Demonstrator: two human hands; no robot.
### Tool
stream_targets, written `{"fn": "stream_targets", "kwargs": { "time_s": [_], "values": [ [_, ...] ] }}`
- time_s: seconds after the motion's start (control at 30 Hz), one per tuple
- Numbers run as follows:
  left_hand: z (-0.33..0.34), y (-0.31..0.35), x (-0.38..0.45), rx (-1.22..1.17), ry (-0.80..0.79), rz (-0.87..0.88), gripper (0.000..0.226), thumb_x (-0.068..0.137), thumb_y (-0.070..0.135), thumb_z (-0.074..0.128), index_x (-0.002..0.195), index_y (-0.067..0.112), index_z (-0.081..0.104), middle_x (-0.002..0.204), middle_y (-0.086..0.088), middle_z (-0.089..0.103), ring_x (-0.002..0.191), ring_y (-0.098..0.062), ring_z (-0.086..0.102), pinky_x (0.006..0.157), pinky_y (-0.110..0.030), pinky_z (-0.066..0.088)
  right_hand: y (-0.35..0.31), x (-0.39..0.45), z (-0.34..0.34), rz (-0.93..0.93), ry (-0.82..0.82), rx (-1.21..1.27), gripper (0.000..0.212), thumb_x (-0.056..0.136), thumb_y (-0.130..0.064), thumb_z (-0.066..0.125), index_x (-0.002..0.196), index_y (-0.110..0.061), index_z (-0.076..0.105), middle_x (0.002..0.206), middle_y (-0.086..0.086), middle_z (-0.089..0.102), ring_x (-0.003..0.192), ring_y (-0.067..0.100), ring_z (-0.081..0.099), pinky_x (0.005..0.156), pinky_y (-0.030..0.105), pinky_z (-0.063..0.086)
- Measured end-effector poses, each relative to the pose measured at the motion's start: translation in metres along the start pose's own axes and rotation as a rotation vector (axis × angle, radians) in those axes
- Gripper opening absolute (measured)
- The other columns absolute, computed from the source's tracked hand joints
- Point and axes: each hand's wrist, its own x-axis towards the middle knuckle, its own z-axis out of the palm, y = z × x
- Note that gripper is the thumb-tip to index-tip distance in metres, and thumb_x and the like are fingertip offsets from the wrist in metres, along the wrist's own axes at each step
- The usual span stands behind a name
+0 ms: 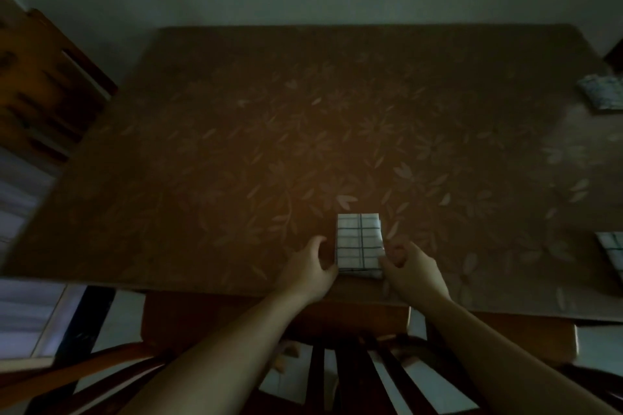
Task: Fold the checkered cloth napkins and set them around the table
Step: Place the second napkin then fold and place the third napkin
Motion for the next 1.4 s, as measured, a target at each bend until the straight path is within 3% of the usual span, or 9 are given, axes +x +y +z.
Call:
{"fn": "stream_targets", "kwargs": {
  "time_s": [0.13, 0.27, 0.37, 0.53, 0.7, 0.87, 1.07, 1.23, 1.4],
  "values": [
    [-0.016, -0.02, -0.015, -0.032, 0.087, -0.01, 0.057, 0.089, 0.034, 0.062, 0.141, 0.033, 0.038, 0.115, 0.004, 0.063, 0.075, -0.008, 0.064, 0.062, -0.023, 0.053, 0.021, -0.024, -0.015, 0.062, 0.137, 0.007, 0.027, 0.087, -0.049, 0.057, 0.099, -0.025, 0.053, 0.088, -0.006, 0.065, 0.072, 0.01, 0.065, 0.064, 0.032, 0.057],
    [-0.019, -0.025, -0.021, -0.036, 0.146, 0.037, 0.058, 0.091, 0.035, 0.06, 0.144, 0.029, 0.038, 0.142, -0.001, 0.049, 0.11, -0.012, 0.057, 0.087, -0.025, 0.048, 0.044, -0.046, -0.031, 0.058, 0.181, -0.234, 0.049, 0.088, -0.051, 0.038, 0.127, -0.025, 0.05, 0.128, 0.001, 0.052, 0.105, 0.013, 0.051, 0.089, 0.034, 0.047],
    [-0.009, -0.019, -0.017, -0.078, 0.158, 0.038, 0.058, 0.092, 0.037, 0.059, 0.145, 0.027, 0.038, 0.147, -0.002, 0.045, 0.126, -0.017, 0.05, 0.1, -0.03, 0.045, 0.047, -0.045, -0.031, 0.029, 0.188, -0.156, 0.047, 0.094, -0.035, 0.05, 0.137, -0.017, 0.045, 0.143, 0.012, 0.042, 0.128, 0.031, 0.042, 0.105, 0.042, 0.036],
    [0.012, -0.004, -0.005, -0.074, 0.148, 0.001, 0.045, 0.091, 0.033, 0.062, 0.133, 0.019, 0.053, 0.13, -0.001, 0.06, 0.112, -0.018, 0.059, 0.093, -0.029, 0.05, 0.03, -0.018, -0.003, -0.021, 0.156, -0.132, 0.026, 0.092, -0.05, 0.049, 0.103, -0.027, 0.055, 0.106, -0.005, 0.056, 0.082, 0.004, 0.051, 0.061, 0.022, 0.042],
    [0.022, 0.006, 0.007, -0.099, 0.116, -0.049, 0.032, 0.09, 0.029, 0.065, 0.119, 0.014, 0.063, 0.111, -0.002, 0.067, 0.091, -0.014, 0.061, 0.078, -0.024, 0.05, 0.011, 0.002, 0.014, -0.064, 0.117, 0.001, 0.016, 0.091, -0.025, 0.058, 0.078, -0.019, 0.066, 0.066, -0.005, 0.067, 0.055, 0.006, 0.061, 0.048, 0.018, 0.045],
    [0.02, 0.005, 0.012, -0.13, 0.107, -0.073, 0.029, 0.09, 0.024, 0.067, 0.117, 0.012, 0.065, 0.108, -0.004, 0.069, 0.086, -0.011, 0.061, 0.07, -0.018, 0.046, 0.009, 0.009, 0.016, -0.039, 0.084, 0.049, 0.013, 0.087, -0.02, 0.064, 0.077, -0.016, 0.071, 0.064, -0.003, 0.068, 0.058, 0.007, 0.064, 0.046, 0.014, 0.042],
    [0.012, -0.008, 0.008, -0.169, 0.068, -0.119, 0.021, 0.088, 0.022, 0.069, 0.106, 0.011, 0.068, 0.095, -0.006, 0.073, 0.084, -0.02, 0.069, 0.076, -0.031, 0.057, 0.003, 0.009, 0.022, -0.062, 0.03, 0.037, 0.016, 0.085, -0.015, 0.065, 0.071, -0.013, 0.071, 0.065, -0.001, 0.068, 0.06, 0.012, 0.065, 0.049, 0.021, 0.05],
    [0.023, -0.003, 0.003, -0.209, 0.004, -0.109, 0.021, 0.09, 0.02, 0.067, 0.109, 0.011, 0.067, 0.094, -0.006, 0.073, 0.074, -0.01, 0.065, 0.063, -0.018, 0.049, 0.014, 0.007, 0.013, -0.045, 0.008, -0.004, 0.014, 0.087, -0.018, 0.065, 0.075, -0.014, 0.072, 0.067, -0.003, 0.07, 0.061, 0.011, 0.068, 0.045, 0.013, 0.047],
    [0.033, 0.005, 0.003, -0.228, -0.025, -0.106, 0.022, 0.09, 0.021, 0.066, 0.111, 0.012, 0.066, 0.096, -0.005, 0.072, 0.08, -0.013, 0.066, 0.068, -0.021, 0.05, 0.023, 0.006, 0.005, -0.035, 0.028, 0.008, 0.014, 0.087, -0.017, 0.065, 0.077, -0.01, 0.072, 0.069, 0.001, 0.071, 0.066, 0.019, 0.07, 0.049, 0.016, 0.05]
  ]
}}
